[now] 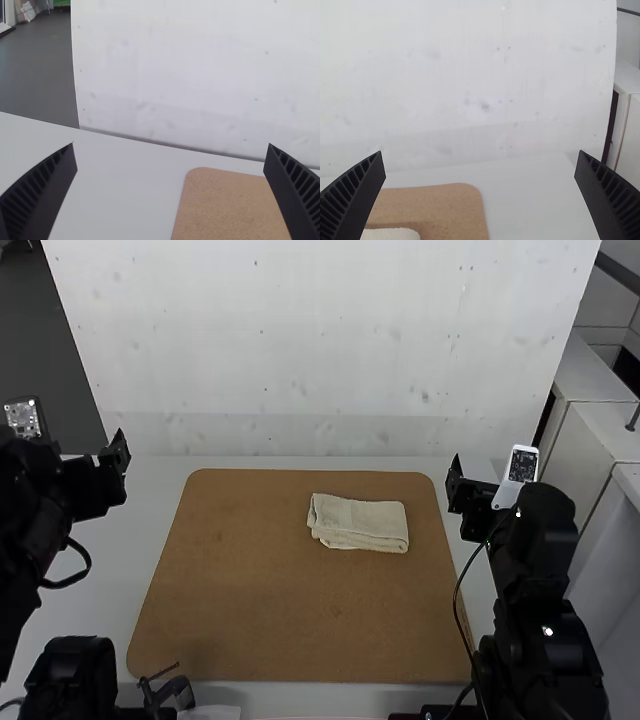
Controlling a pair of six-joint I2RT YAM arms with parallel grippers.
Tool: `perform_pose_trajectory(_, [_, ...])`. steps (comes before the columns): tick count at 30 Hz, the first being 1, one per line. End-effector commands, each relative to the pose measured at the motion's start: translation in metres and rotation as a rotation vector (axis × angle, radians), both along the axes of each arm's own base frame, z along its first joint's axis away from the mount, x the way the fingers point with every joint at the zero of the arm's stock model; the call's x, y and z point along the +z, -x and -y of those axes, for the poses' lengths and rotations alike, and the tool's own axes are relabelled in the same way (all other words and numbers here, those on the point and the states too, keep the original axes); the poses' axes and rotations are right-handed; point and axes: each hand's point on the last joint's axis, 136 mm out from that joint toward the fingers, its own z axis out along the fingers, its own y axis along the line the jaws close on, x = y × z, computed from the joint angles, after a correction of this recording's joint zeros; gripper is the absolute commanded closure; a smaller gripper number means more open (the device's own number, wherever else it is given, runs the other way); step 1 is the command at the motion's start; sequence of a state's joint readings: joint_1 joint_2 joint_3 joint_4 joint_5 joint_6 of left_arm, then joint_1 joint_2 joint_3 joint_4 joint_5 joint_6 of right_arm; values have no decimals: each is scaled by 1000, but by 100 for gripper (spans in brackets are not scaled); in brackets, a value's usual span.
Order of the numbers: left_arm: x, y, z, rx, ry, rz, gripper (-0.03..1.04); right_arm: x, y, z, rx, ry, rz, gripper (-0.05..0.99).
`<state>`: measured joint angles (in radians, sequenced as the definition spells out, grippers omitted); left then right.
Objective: Fold the towel.
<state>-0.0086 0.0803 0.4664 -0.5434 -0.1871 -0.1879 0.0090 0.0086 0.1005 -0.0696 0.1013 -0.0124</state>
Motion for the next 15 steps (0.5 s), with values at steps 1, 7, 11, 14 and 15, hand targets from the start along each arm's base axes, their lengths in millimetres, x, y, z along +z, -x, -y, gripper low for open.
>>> perform_pose_trajectory(1, [-1, 3, 6, -35, -2, 27, 5, 9, 1, -2, 11, 7, 29, -3])
perform_pose_trajectory(7, [-28, -19, 13, -97, -104, 31, 5, 1, -1, -3, 18, 6, 20, -3])
perform_pose_trajectory(11, [-42, -32, 21, -140, -142, 72, 5, 0, -2, -4, 24, 5, 31, -3])
perform_pose_trajectory(14, [-54, -36, 27, -176, -141, 61, 5, 2, -3, -4, 27, 3, 51, -3])
perform_pose_trajectory(15, [-59, -36, 27, -177, -144, 51, 5, 3, -3, -4, 27, 3, 56, -3])
